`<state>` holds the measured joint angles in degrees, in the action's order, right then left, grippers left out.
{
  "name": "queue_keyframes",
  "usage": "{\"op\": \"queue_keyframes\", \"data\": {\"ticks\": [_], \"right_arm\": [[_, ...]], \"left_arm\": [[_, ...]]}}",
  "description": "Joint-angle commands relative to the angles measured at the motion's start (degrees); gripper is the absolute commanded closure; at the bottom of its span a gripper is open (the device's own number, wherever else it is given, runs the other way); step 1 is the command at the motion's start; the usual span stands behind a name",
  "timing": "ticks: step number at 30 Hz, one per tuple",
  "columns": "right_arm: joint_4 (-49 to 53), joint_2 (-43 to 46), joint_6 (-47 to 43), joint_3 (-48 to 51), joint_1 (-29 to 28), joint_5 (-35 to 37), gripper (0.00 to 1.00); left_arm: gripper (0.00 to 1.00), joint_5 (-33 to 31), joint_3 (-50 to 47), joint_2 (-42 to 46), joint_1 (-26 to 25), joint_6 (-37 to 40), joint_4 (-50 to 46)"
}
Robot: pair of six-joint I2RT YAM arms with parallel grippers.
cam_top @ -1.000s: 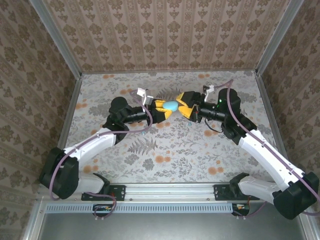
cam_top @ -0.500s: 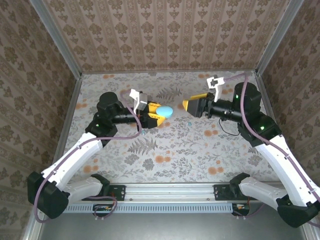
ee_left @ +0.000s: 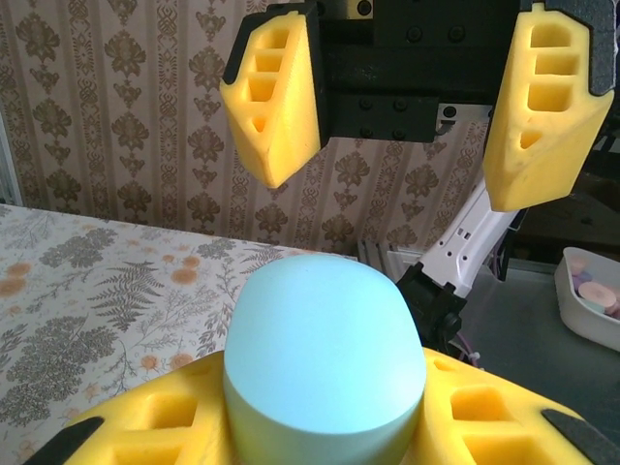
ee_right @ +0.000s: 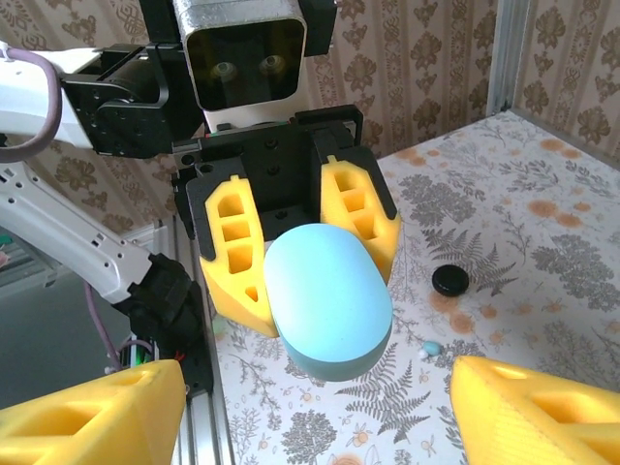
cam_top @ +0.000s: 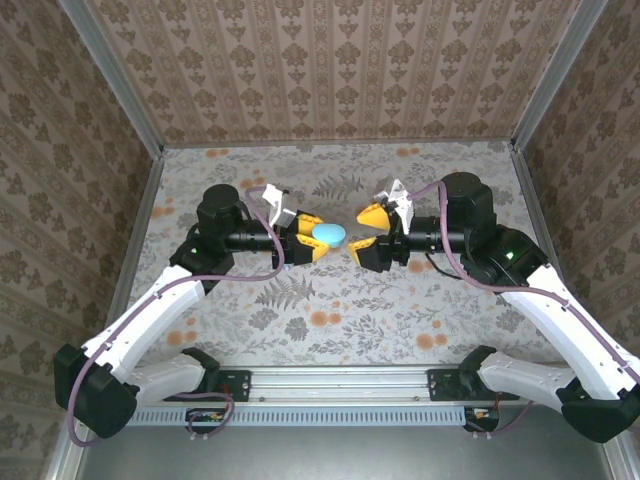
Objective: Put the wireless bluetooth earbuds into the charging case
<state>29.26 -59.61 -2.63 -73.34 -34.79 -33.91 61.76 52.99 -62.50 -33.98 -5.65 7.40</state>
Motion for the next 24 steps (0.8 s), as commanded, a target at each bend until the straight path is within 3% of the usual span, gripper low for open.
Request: {"op": "queue_keyframes", "data": {"ticks": [1, 9, 20, 24], "right_arm": [[2.0, -4.0, -3.4, -2.1, -2.4, -3.7, 0.29], [1.7, -7.3, -4.0, -2.9, -3.3, -4.9, 0.32], [-1.4, -7.5, -2.5, -2.4, -3.3, -3.9, 0.47], [-1.3, -7.1, -2.0, -2.2, -2.8, -4.5, 0.58]], "left_arm": [[0.77, 3.1, 2.7, -0.4, 0.4, 0.1, 0.7], [0.78, 4.2, 3.2, -1.4, 0.4, -1.3, 2.1], [0.79, 4.8, 2.9, -1.8, 0.4, -1.3, 1.8], [0.79, 5.3, 3.0, -2.3, 0.4, -1.4, 1.8]]}}
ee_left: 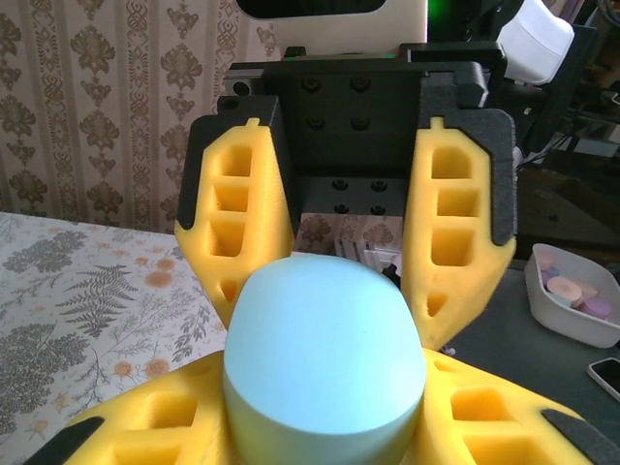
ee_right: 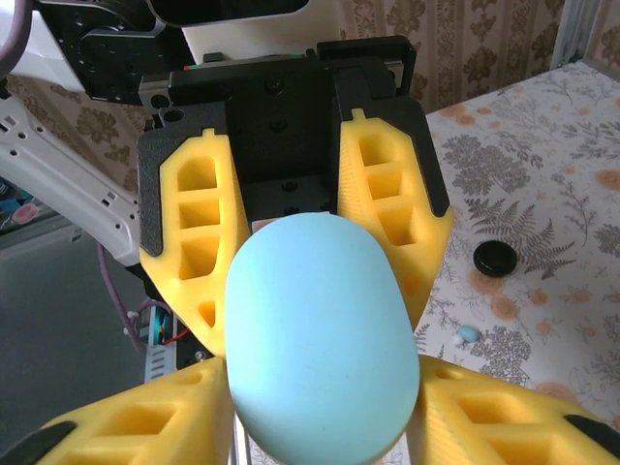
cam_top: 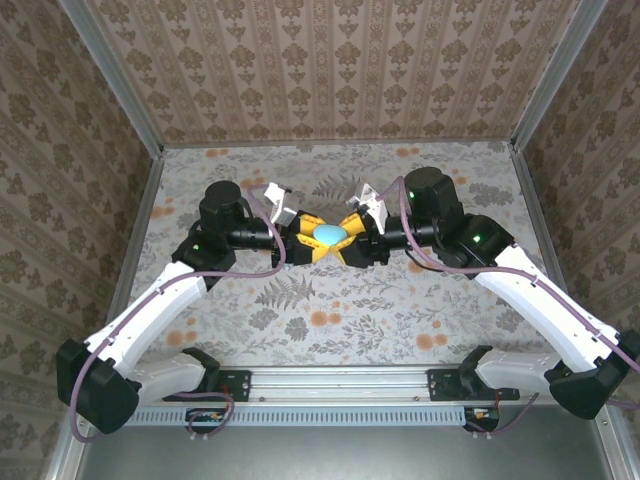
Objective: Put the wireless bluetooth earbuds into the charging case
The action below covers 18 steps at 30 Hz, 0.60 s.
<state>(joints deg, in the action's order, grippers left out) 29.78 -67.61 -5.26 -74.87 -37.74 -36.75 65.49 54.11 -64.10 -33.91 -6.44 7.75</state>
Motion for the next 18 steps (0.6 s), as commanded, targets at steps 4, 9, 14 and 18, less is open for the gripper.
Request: {"op": "queue_keyframes", "data": {"ticks": [4, 9, 14, 18], "right_arm": [[-2.2, 1.1, 2.0, -0.5, 0.9, -2.3, 0.61], [-4.4, 0.9, 6.0, 0.0, 2.6, -3.1, 0.64], [-8.0, 0.5, 12.7, 0.8, 5.2, -6.0, 0.66], [-12.5, 0.6, 18.1, 2.2, 6.9, -9.4, 0.66]], "left_arm": [[0.79, 2.2, 2.1, -1.1, 0.3, -0.7, 1.5], [0.8, 2.6, 2.3, -1.3, 0.2, -0.8, 1.4], [0.8, 2.8, 2.2, -1.3, -0.1, -0.7, 1.0], [0.8, 2.8, 2.2, -1.5, -0.3, -0.5, 1.0]]}}
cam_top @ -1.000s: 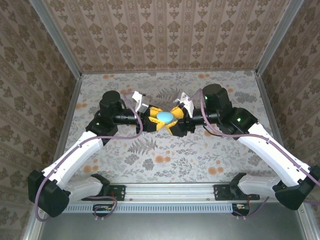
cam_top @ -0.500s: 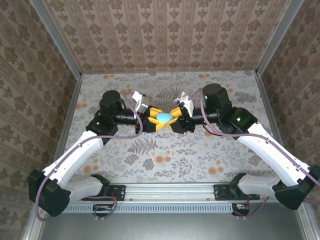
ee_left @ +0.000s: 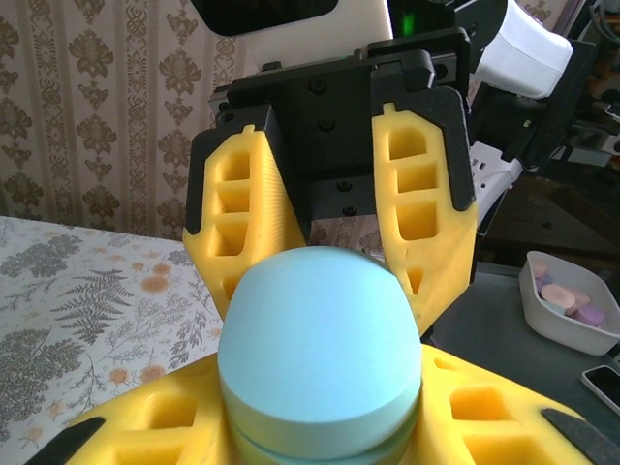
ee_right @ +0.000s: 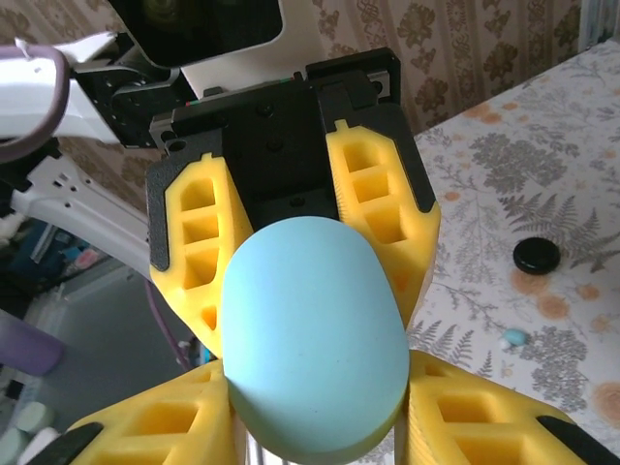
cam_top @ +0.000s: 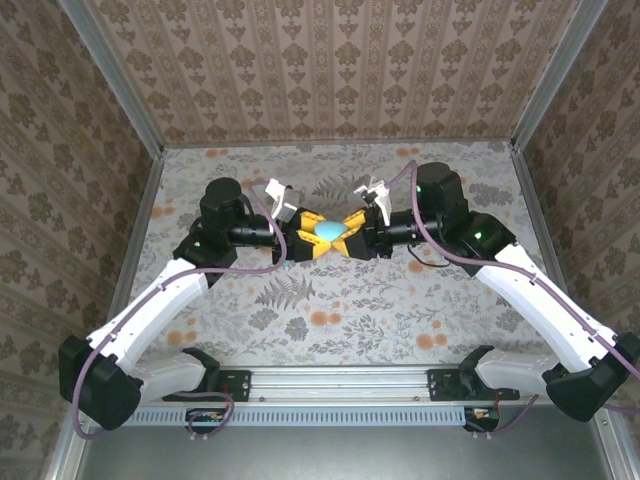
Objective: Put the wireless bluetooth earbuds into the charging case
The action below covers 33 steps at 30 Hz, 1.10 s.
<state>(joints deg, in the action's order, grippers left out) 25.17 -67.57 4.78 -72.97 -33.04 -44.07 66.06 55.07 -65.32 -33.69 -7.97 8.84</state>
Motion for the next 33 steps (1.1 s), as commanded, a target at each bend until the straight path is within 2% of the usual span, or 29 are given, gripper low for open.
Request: {"op": "queue_keyframes", "data": {"ticks": [1, 5, 14, 27, 33], "right_arm": [[-8.3, 0.5, 9.0, 0.3, 2.4, -2.2, 0.64], [-8.9, 0.5, 11.8, 0.4, 3.6, -1.8, 0.59], [-7.0, 1.0, 14.5, 0.6, 5.5, 4.3, 0.49], [-4.6, 1.7, 17.4, 1.4, 5.9, 9.8, 0.47], [-6.0, 3.3, 19.3, 2.2, 6.1, 9.2, 0.43]], "left_arm": [[0.8, 2.2, 1.2, -0.3, -0.6, 1.1, -0.1], [0.81, 2.3, 1.4, -0.5, -0.8, 1.3, -0.1], [0.81, 1.9, 1.1, -0.3, -0.9, 1.6, -0.1], [0.81, -0.6, -0.5, -0.1, -0.8, 1.6, 0.9], [0.81, -1.4, -1.4, -0.4, -0.2, 0.7, 1.9]]}}
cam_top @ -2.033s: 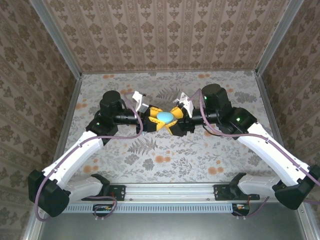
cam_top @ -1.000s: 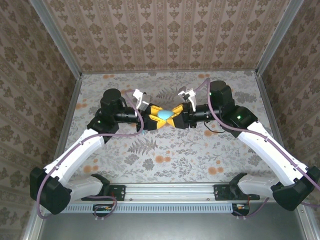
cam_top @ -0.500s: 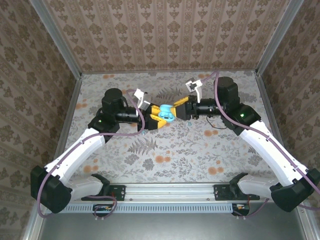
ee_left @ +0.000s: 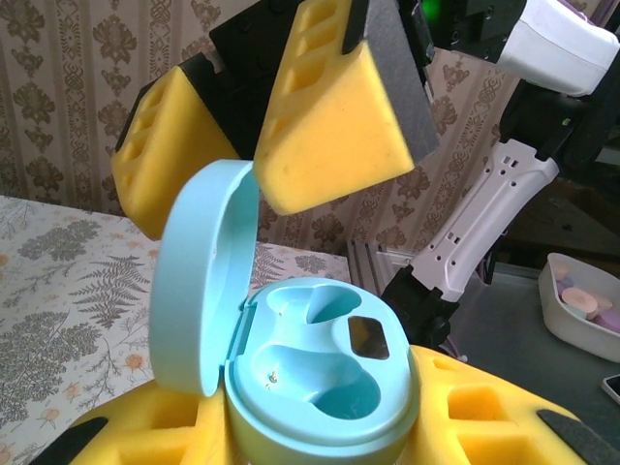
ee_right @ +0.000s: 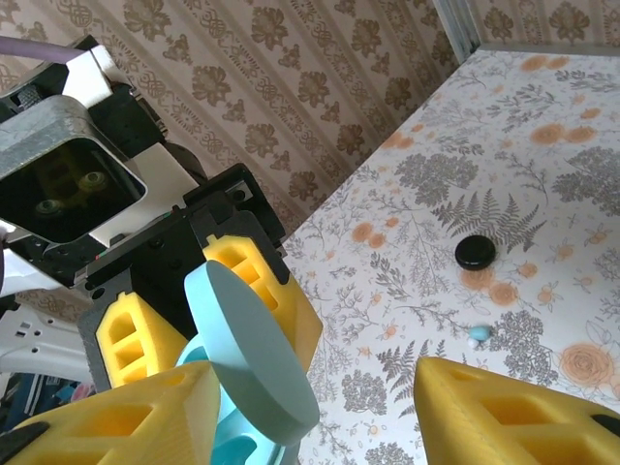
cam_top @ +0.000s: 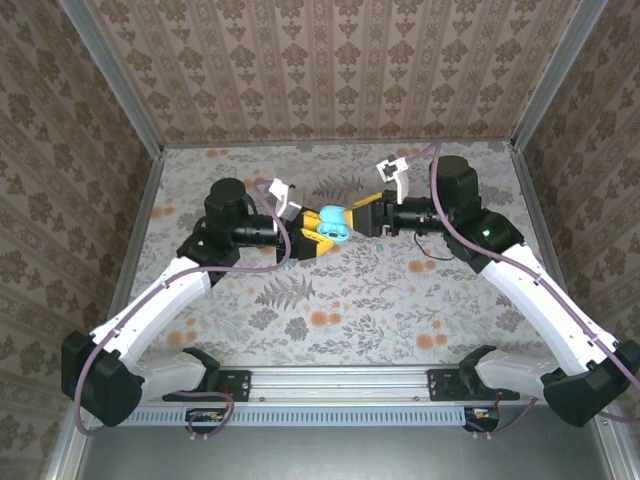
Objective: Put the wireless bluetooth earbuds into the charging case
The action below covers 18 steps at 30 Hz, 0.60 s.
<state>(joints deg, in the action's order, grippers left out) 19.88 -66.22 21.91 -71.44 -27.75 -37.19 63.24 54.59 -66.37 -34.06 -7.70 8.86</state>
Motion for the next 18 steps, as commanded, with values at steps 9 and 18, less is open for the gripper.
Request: {"op": "queue_keyframes", "data": {"ticks": [9, 18], "right_arm": [[-0.1, 2.3, 2.1, 0.8, 0.9, -0.7, 0.41], [5.3, 2.5, -7.7, 0.1, -2.1, -3.2, 0.32]], "left_arm": [[0.82, 1.2, -1.2, 0.0, 0.8, -0.6, 2.8], [0.83, 1.6, -1.0, -0.1, 1.1, -1.6, 3.2]]}}
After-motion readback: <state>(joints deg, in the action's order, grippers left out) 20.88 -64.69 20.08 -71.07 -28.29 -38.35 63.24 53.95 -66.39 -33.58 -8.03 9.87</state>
